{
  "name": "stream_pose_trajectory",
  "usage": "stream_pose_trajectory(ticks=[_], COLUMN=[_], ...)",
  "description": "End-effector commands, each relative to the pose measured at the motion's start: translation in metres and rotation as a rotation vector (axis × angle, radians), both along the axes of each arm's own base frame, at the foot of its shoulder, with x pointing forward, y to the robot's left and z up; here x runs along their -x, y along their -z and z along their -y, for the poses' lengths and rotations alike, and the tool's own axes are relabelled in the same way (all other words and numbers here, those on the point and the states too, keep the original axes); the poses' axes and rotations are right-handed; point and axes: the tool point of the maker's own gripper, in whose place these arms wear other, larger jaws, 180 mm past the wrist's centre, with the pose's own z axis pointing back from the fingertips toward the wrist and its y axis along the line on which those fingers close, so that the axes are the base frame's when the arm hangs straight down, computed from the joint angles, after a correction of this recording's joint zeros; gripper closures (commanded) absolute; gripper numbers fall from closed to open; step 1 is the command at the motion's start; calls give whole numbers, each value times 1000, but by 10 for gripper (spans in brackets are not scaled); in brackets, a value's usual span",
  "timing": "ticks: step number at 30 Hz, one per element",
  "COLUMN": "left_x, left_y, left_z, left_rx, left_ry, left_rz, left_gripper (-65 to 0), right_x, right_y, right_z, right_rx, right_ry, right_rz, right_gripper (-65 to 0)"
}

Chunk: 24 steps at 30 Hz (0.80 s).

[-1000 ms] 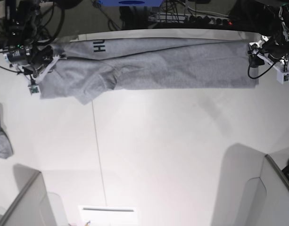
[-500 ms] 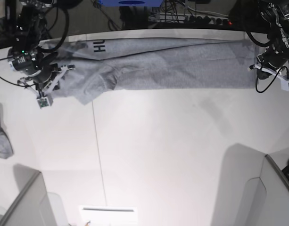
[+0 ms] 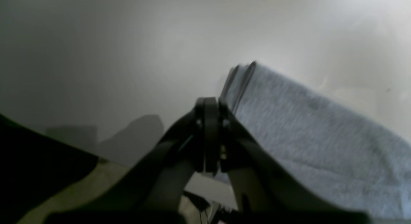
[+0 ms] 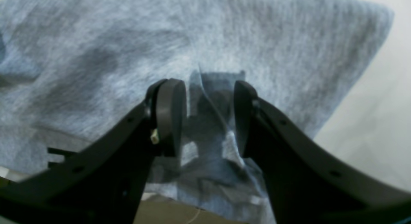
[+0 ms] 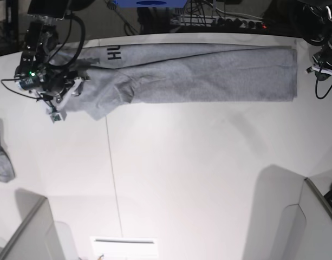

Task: Fold the T-shirt properly
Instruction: 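Lower the folded hem onto the collar edge and open both grippers, then grasp both ends of the grey shirt strip with both grippers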

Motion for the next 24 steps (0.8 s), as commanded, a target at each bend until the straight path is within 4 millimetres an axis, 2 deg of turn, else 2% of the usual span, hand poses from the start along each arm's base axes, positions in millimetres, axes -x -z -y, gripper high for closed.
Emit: stream_pose_trajectory(ticks=[1,8,10,12,19,24], left_x=[-1,5,5,5,5,5], left_y=[-8,3,3,3,3,3], left_z=[-8,-10,-10,-11,-11,-11], left_rx=[-24,1,1,1,1,0], left_ry=[0,-23,-23,-25,-25,-25], left_rz=[14,-6,-6,-6,-7,-7], left_gripper=[0,0,0,0,0,0], right_x=[-7,-3,-1,5,7,20], right_y=[-9,-6,-6,-6,-32,-29], right_z=[-3,-14,-14,-12,-13,-12], right_rx=[-3,-24,-24,-16,29,40], right_ry=[-19,-23,-22,-22,-49,-52], right_rz=[42,32,24,8,45,1], right_gripper=[-249,-231,-146,0,0,0])
